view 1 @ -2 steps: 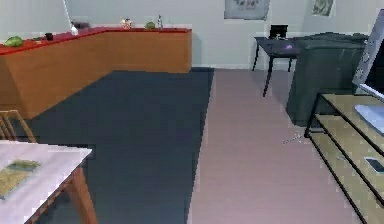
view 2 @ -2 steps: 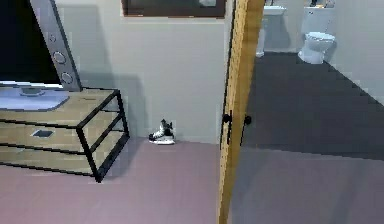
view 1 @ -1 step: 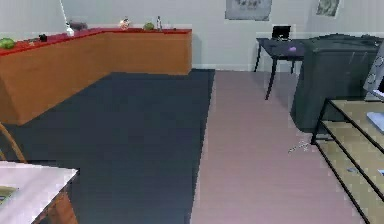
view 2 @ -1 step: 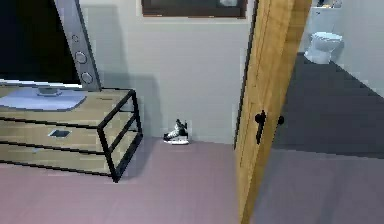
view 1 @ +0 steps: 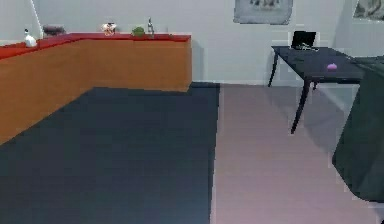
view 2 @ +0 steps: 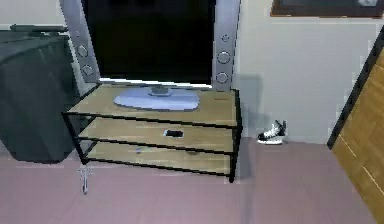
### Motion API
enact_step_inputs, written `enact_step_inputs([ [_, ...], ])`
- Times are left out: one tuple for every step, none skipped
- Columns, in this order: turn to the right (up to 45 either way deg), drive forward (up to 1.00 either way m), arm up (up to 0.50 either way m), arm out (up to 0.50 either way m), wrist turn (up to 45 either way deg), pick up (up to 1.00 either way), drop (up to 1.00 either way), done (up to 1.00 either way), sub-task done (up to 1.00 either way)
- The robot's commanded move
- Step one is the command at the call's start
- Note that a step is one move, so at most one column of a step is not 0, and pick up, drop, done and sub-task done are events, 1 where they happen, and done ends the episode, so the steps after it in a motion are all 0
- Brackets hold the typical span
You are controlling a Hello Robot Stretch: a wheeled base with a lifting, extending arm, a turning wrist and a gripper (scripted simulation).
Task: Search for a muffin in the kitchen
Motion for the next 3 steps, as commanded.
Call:
enact_step_inputs([
  [0.0, 1.0, 0.0, 0.0, 0.0, 0.0, 0.0, 0.0, 0.0],
  [0.0, 1.0, 0.0, 0.0, 0.0, 0.0, 0.0, 0.0, 0.0],
  [0.0, 0.9, 0.0, 0.0, 0.0, 0.0, 0.0, 0.0, 0.0],
])
